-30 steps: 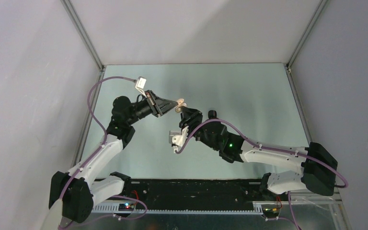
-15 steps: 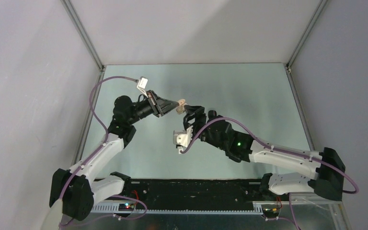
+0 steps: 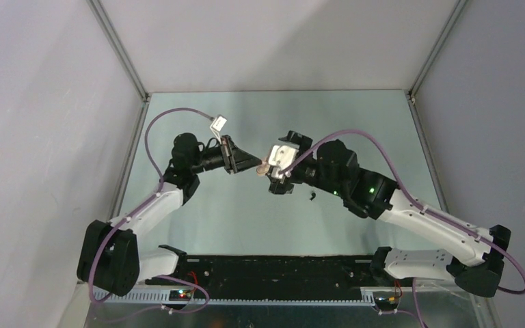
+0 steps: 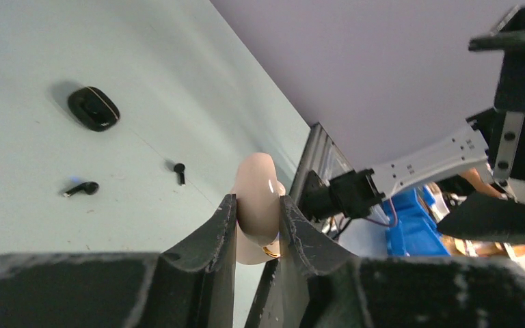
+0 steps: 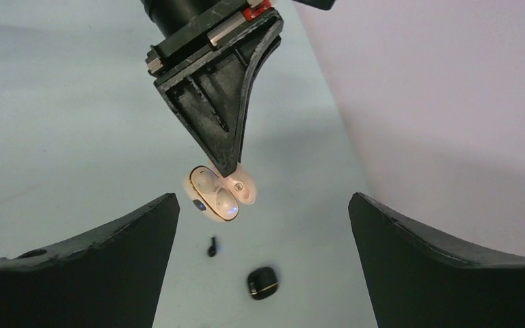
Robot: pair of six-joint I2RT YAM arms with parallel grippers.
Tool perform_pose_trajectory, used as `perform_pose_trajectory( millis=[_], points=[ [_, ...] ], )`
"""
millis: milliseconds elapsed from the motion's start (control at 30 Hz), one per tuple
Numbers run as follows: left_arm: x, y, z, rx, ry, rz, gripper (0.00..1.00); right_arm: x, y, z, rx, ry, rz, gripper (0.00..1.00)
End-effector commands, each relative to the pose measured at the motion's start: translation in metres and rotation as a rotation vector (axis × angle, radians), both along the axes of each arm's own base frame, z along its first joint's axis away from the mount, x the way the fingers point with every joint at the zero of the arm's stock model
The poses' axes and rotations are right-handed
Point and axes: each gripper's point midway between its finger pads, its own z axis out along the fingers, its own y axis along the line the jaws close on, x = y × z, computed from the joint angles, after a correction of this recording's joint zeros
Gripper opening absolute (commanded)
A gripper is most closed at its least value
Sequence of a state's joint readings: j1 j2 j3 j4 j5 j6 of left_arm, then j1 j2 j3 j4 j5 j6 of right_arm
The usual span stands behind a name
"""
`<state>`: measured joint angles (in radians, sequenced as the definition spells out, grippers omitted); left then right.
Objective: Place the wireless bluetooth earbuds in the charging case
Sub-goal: Place the earbud in the charging case.
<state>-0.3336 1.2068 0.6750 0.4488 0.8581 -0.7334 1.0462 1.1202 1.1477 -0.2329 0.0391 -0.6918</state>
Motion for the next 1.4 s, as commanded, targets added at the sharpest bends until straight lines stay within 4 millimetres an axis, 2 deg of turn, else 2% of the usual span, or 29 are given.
perform_pose_trajectory(
  millis=[0,167,267,600,900,1133,1367],
  points=[
    [-0.018,-0.007,0.026,-0.024,-0.12,-0.161,0.0,-0.015,-0.002,-0.015,0.03,0.267,0.003,0.99],
    [-0.029,-0.007,0.024,-0.018,-0.12,-0.21,0.0,0.003,0.009,-0.022,0.057,0.484,-0.046,0.99],
    [-0.033,-0.007,0.021,-0.013,-0.105,-0.226,0.0,0.004,0.013,-0.03,0.032,0.542,-0.039,0.99],
    [-0.036,-0.005,0.016,0.003,-0.074,-0.23,0.0,-0.002,0.02,-0.04,-0.026,0.523,-0.004,0.99],
    [-0.042,-0.003,0.021,0.005,-0.099,-0.24,0.0,0.021,0.02,-0.049,-0.022,0.503,-0.099,0.96],
    [-0.045,-0.003,0.021,0.008,-0.104,-0.247,0.0,0.027,0.024,-0.051,-0.025,0.485,-0.114,0.94],
    [-0.045,-0.002,0.021,0.012,-0.106,-0.246,0.0,0.034,0.016,-0.049,-0.023,0.467,-0.15,0.94]
  ],
)
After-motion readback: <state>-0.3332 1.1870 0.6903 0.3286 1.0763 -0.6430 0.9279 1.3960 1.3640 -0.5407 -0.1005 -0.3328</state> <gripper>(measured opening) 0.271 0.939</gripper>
